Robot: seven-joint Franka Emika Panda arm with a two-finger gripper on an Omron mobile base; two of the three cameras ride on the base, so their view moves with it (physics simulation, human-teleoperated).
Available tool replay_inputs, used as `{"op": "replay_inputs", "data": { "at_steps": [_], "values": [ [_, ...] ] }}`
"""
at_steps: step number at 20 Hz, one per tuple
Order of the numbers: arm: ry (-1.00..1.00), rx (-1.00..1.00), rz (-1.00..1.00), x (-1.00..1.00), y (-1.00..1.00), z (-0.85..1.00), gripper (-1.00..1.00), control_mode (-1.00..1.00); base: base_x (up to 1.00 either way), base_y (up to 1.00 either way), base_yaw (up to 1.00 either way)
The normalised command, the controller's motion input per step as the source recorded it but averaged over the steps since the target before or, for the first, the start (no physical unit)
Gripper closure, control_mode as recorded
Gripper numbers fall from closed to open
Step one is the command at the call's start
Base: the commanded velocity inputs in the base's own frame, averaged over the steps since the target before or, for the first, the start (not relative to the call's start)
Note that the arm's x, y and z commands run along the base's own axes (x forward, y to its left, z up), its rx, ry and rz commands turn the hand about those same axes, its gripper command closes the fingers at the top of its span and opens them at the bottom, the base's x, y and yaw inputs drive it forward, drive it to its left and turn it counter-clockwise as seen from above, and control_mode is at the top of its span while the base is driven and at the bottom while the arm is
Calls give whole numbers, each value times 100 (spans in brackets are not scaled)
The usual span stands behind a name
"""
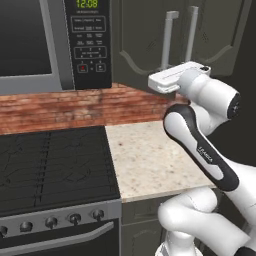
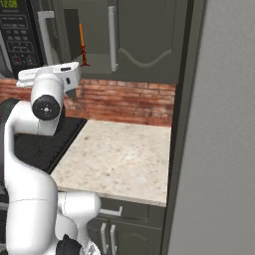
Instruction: Get the candle and the beer from the cabinet and move them to the dining counter.
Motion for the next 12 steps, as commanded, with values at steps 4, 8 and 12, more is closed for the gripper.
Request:
{"op": "replay_inputs", "data": {
  "at_steps": [4, 8, 12],
  "values": [
    [-3, 0, 0, -49, 5, 6, -100, -100, 0, 0, 0],
    [-2, 0, 0, -8, -50, 16, -100, -100, 0, 0, 0],
    [-3, 2, 0, -10, -83, 15, -100, -100, 0, 0, 0]
  ]
}}
